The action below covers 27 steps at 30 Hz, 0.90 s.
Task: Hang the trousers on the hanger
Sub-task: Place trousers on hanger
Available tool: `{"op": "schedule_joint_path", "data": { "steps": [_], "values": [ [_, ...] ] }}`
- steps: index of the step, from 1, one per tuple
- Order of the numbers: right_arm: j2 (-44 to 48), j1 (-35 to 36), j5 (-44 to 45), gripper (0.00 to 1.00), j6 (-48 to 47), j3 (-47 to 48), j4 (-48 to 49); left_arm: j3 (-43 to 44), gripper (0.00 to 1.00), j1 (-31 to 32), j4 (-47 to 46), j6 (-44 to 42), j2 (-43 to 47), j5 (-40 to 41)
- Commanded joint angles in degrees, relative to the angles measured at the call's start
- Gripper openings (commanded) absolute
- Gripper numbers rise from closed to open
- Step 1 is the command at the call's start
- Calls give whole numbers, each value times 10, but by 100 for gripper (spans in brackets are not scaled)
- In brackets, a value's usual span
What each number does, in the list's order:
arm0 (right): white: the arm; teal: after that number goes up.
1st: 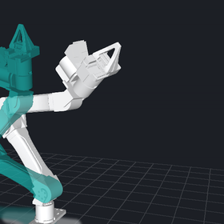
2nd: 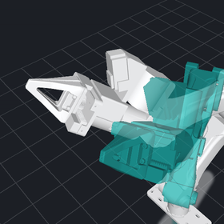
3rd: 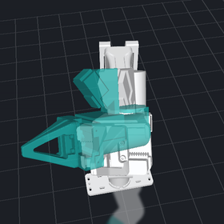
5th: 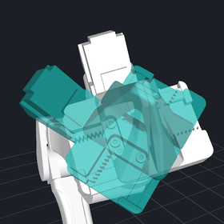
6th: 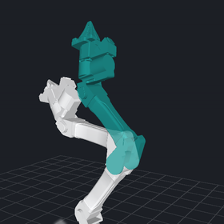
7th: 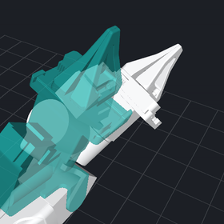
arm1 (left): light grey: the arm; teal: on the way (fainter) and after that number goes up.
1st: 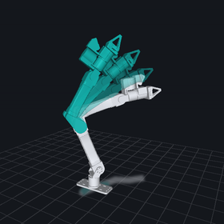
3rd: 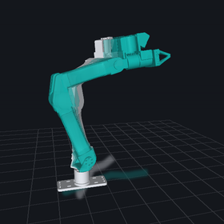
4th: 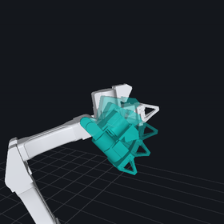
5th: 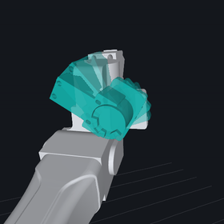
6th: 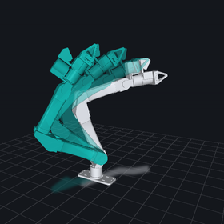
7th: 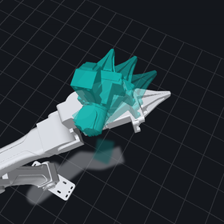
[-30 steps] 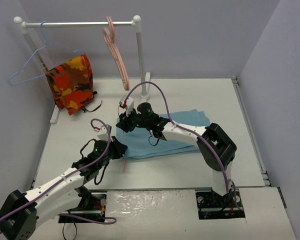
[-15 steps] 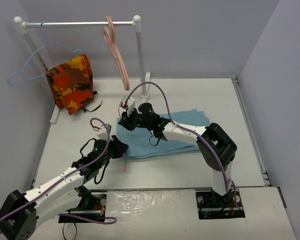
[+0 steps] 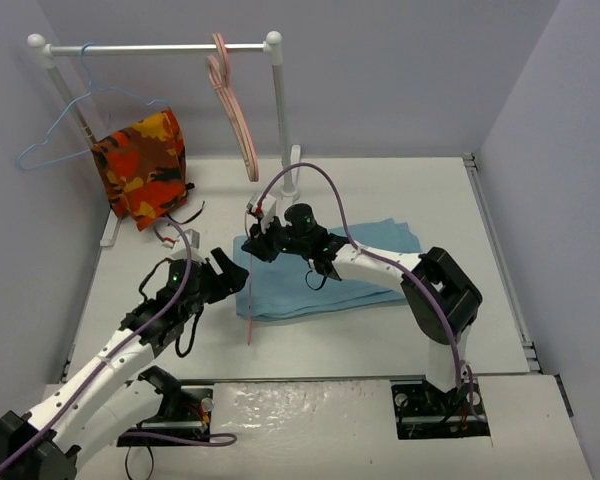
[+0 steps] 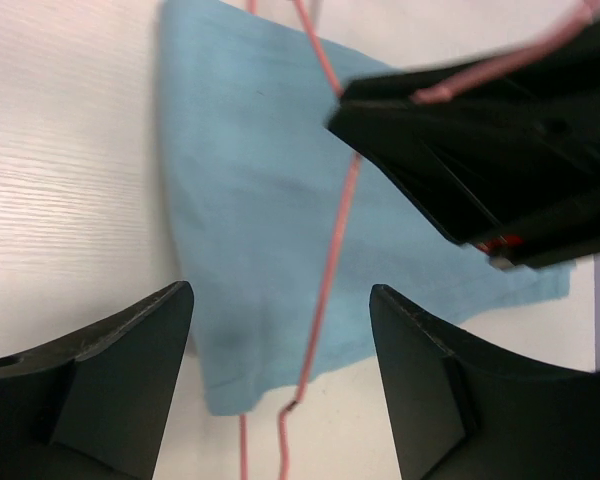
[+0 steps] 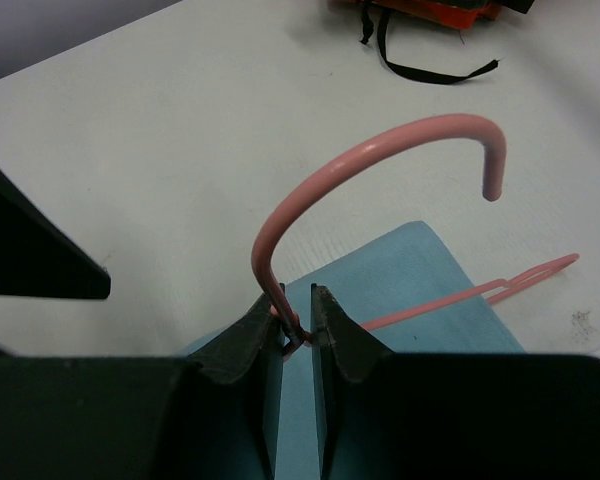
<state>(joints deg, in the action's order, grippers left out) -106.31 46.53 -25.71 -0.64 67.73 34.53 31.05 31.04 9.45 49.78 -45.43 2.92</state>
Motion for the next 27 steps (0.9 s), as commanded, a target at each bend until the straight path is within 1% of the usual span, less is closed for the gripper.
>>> {"op": "schedule_joint_path", "data": {
  "steps": [1,3,5,9,15,19,23,27],
  "values": [
    [56,-7,-43,0,-6,-1,28,27,68,-90,38,18,-9,-63],
    [58,-7,-47,0,-8,-1,26,27,68,-119,31,20,-41,-104],
    [59,-8,-50,0,-9,-2,26,31,68,-129,23,22,-76,-142],
    [63,-11,-55,0,-8,-1,25,33,68,-130,-12,30,-148,-177],
    [65,-13,-65,0,-7,-1,26,29,66,-132,-73,26,-233,-191],
    [67,-13,-67,0,-5,-5,29,19,62,-131,-145,50,-248,-217],
    [67,-13,-69,0,-2,-8,33,7,55,-126,-169,65,-246,-237],
    [65,-13,-70,0,1,-7,38,-9,51,-114,-187,79,-245,-239]
  ]
}}
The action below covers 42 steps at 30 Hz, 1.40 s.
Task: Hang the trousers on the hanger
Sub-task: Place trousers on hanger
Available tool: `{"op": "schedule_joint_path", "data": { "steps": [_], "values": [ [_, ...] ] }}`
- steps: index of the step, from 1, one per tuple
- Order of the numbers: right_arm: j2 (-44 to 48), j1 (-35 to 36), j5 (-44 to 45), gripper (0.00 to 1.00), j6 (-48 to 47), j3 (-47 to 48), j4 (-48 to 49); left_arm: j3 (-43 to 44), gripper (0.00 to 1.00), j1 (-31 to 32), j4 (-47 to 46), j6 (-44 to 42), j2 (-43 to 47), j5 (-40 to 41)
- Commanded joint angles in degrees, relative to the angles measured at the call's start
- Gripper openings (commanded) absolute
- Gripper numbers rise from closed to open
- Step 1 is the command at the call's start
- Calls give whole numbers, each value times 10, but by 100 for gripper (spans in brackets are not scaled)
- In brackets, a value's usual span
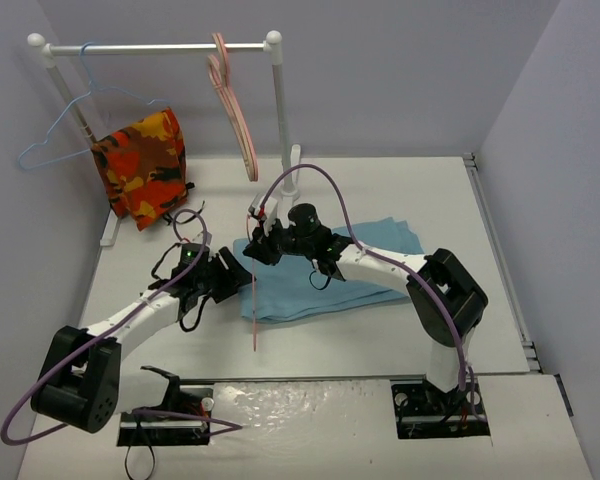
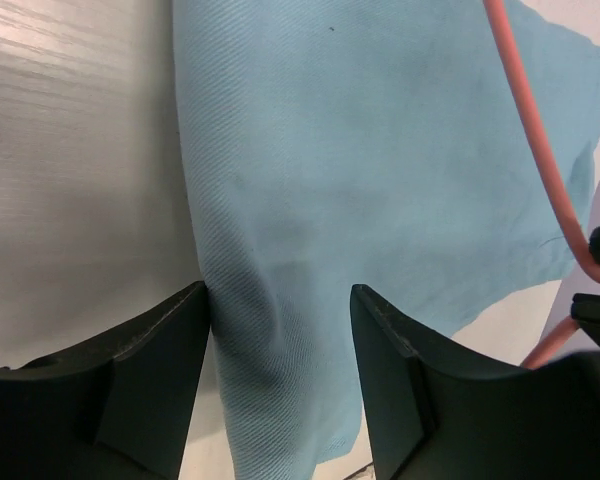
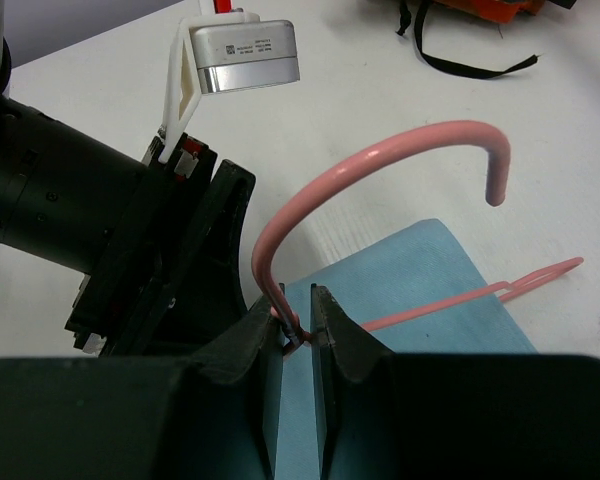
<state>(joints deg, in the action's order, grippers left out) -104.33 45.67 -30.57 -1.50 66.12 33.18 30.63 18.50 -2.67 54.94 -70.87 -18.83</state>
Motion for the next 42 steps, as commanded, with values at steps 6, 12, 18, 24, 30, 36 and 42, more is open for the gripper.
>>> {"op": "schedule_joint_path", "data": {
  "steps": [6,12,18,24,30,36,42],
  "values": [
    [42,-4,-25,0,13,14,56,-22,48,20,-77,38,-12,-21],
    [48,-4,-38,0,9,11,48,18,1,10,-20,4,16,-23],
    [63,-6,-51,0,4,1,40,119,0,-28,127,-117,50,-24],
    [74,-13,-47,0,-10,-6,26,151,0,-49,179,-167,67,-53],
    [89,-15,2,0,-8,-31,44,121,0,-49,175,-129,127,-42],
    [98,-15,49,0,5,-57,76,81,0,-49,179,-85,214,-10],
    [119,-1,136,0,14,-71,92,39,0,-47,174,-59,271,22]
  ]
}}
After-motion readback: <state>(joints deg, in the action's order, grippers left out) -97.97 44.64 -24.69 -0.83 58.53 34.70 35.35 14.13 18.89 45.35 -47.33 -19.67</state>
